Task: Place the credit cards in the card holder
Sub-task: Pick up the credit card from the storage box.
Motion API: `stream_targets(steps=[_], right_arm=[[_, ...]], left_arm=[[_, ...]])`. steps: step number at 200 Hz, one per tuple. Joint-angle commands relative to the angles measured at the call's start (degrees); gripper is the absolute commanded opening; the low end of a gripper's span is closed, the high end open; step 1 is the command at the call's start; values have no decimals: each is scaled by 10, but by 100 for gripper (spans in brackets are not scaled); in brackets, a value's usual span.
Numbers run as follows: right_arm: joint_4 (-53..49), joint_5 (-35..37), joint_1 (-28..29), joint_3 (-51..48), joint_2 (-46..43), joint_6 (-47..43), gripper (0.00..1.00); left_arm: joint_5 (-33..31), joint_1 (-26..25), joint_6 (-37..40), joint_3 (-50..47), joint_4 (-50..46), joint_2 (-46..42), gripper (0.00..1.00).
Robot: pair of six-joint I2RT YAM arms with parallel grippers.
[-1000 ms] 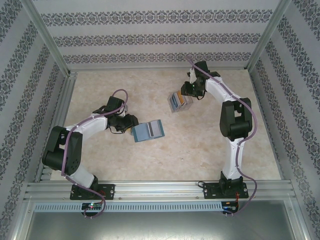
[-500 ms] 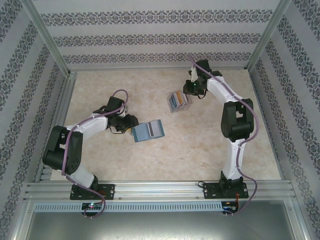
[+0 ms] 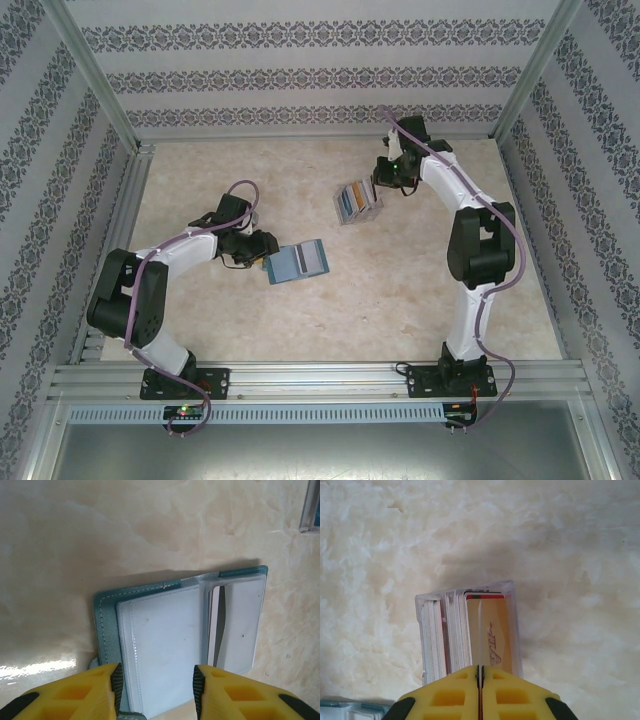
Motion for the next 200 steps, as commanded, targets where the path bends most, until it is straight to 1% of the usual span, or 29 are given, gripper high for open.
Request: stream_targets(steps=[1, 41, 82, 131, 167, 200], right_arm=[[-10, 11, -4, -10, -43, -11, 9], [-12, 5, -3, -26, -79, -9, 9], [-12, -1, 12, -64, -131, -5, 10], [16, -79, 41, -142, -194, 27, 11], [34, -106, 74, -191, -225, 51, 11], [96, -134, 111, -244, -235, 89, 11]], left_arm=[[5, -5, 9, 12, 10, 4, 44], [5, -6, 10, 10, 12, 5, 44], [5, -6, 9, 5, 19, 8, 44], [-3, -5, 4, -15, 39, 4, 44], [-12, -5, -3, -35, 60, 0, 44], [-19, -6, -12, -46, 74, 3, 44]])
